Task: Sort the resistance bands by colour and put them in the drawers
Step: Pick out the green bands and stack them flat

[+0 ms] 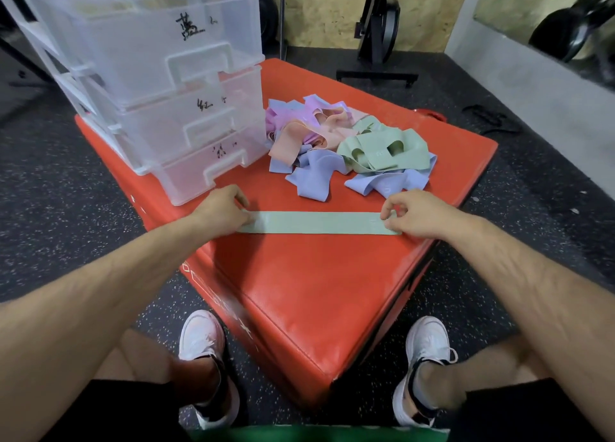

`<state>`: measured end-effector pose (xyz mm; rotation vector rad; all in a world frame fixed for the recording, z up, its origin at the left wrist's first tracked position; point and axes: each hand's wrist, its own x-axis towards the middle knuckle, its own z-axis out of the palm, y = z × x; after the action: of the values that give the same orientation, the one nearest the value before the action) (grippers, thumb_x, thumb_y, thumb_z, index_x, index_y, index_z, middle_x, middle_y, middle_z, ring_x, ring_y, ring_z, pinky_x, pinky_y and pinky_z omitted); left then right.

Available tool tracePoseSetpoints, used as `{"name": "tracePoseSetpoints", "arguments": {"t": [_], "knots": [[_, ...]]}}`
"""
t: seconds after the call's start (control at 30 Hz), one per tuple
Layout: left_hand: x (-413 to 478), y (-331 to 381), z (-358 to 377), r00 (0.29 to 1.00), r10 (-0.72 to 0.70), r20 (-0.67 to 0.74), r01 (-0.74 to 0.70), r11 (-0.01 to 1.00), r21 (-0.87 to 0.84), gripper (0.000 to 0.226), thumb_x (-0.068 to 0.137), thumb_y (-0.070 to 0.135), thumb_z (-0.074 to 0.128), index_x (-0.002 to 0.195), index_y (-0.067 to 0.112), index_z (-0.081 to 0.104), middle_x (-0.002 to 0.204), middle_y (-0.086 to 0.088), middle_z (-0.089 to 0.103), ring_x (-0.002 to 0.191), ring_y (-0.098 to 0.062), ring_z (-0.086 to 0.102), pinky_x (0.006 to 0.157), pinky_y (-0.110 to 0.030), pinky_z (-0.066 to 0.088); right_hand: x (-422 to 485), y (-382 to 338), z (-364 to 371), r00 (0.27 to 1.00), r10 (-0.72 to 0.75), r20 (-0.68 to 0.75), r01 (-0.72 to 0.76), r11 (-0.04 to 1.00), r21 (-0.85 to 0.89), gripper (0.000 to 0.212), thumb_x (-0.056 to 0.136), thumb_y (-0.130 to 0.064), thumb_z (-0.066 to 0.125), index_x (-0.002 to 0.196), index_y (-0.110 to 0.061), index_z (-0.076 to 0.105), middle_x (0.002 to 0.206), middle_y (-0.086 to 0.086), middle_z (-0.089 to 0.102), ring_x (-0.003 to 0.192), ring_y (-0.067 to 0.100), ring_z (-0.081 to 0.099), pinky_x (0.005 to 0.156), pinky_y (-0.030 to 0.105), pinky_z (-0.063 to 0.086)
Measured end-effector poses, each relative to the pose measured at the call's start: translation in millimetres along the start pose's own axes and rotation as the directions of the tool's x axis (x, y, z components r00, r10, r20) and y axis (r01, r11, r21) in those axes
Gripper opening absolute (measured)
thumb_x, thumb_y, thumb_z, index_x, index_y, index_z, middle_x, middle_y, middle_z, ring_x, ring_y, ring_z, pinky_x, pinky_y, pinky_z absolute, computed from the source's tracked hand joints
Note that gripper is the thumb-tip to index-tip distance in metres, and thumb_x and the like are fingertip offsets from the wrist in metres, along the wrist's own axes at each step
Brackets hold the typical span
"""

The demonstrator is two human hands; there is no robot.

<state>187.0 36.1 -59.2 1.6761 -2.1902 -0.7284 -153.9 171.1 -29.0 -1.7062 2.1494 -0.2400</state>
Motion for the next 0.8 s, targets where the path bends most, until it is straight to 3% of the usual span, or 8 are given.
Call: {"name": "tracePoseSetpoints", "arguments": {"t": [0.07, 0.2, 0.3, 0.4, 0.53, 0.67, 0.8], "knots": [[7, 8, -2, 0.999, 0.021, 0.025, -0.023, 0.994, 0.108, 0.016, 0.076, 0.02, 0.072, 0.082, 0.025, 0.059, 0.096, -0.004, 0.061, 0.077, -0.016, 0.056, 0.06, -0.024, 0.039, 5, -5, -8, 1.0, -0.013, -0.02, 0.013, 0.999, -0.029, 0.006, 0.083, -0.029, 0.071, 0.088, -0.032, 0.071, 0.08, -0.012, 0.057, 0.074, 0.006, 0.057, 0.061, 0.024, 0.041], [29, 40, 0, 0.99, 0.14, -0.021, -0.128, 0.949, 0.286, 0.015, 0.076, 0.031, 0.069, 0.084, 0.028, 0.056, 0.105, -0.003, 0.048, 0.096, -0.023, 0.051, 0.086, -0.034, 0.047, 22, -23, -27, 0.987, -0.06, -0.146, 0.068, 0.997, 0.048, 0.005, 0.086, -0.035, 0.068, 0.089, -0.031, 0.069, 0.078, -0.01, 0.06, 0.072, 0.009, 0.056, 0.06, 0.025, 0.038], [45, 81, 9, 0.928, 0.366, -0.074, -0.348, 0.919, 0.183, 0.004, 0.08, 0.02, 0.065, 0.083, 0.021, 0.063, 0.098, -0.002, 0.051, 0.092, -0.025, 0.054, 0.081, -0.032, 0.047, 41, -25, -36, 0.987, -0.045, -0.153, 0.052, 0.998, 0.042, 0.004, 0.085, -0.035, 0.067, 0.088, -0.032, 0.068, 0.084, -0.008, 0.066, 0.082, 0.016, 0.065, 0.074, 0.033, 0.052], [59, 125, 25, 0.818, 0.56, -0.132, -0.557, 0.828, 0.062, 0.005, 0.08, 0.016, 0.064, 0.076, 0.019, 0.064, 0.084, 0.008, 0.051, 0.09, -0.02, 0.052, 0.072, -0.027, 0.04, 61, -21, -38, 0.99, -0.033, -0.139, 0.036, 0.999, 0.019, 0.009, 0.082, -0.041, 0.067, 0.09, -0.037, 0.068, 0.107, -0.003, 0.058, 0.092, 0.016, 0.063, 0.088, 0.038, 0.053], [75, 168, 53, 0.836, 0.54, -0.092, -0.545, 0.838, -0.031, 0.009, 0.081, 0.017, 0.063, 0.085, 0.024, 0.067, 0.094, 0.002, 0.06, 0.091, -0.018, 0.056, 0.076, -0.031, 0.045, 82, -20, -42, 0.984, 0.047, -0.17, -0.053, 0.998, -0.031, 0.016, 0.085, -0.041, 0.062, 0.1, -0.043, 0.069, 0.122, 0.002, 0.049, 0.119, 0.025, 0.047, 0.104, 0.042, 0.042], [84, 183, 72, 0.835, 0.547, -0.057, -0.547, 0.837, 0.013, 0.017, 0.081, 0.026, 0.059, 0.095, 0.023, 0.068, 0.102, -0.003, 0.06, 0.095, -0.023, 0.058, 0.082, -0.036, 0.047, 97, -11, -43, 0.974, 0.155, -0.167, -0.164, 0.986, -0.041, 0.027, 0.087, -0.034, 0.055, 0.111, -0.043, 0.064, 0.123, -0.007, 0.056, 0.122, 0.027, 0.047, 0.104, 0.04, 0.041], [91, 186, 75, 0.864, 0.504, 0.002, -0.503, 0.862, 0.059, 0.021, 0.082, 0.04, 0.062, 0.093, 0.022, 0.065, 0.101, 0.001, 0.055, 0.095, -0.02, 0.055, 0.074, -0.027, 0.037, 106, -2, -37, 0.98, 0.19, -0.058, -0.177, 0.968, 0.177, 0.009, 0.082, -0.035, 0.066, 0.089, -0.04, 0.069, 0.117, -0.015, 0.064, 0.116, 0.016, 0.056, 0.103, 0.035, 0.046]]}}
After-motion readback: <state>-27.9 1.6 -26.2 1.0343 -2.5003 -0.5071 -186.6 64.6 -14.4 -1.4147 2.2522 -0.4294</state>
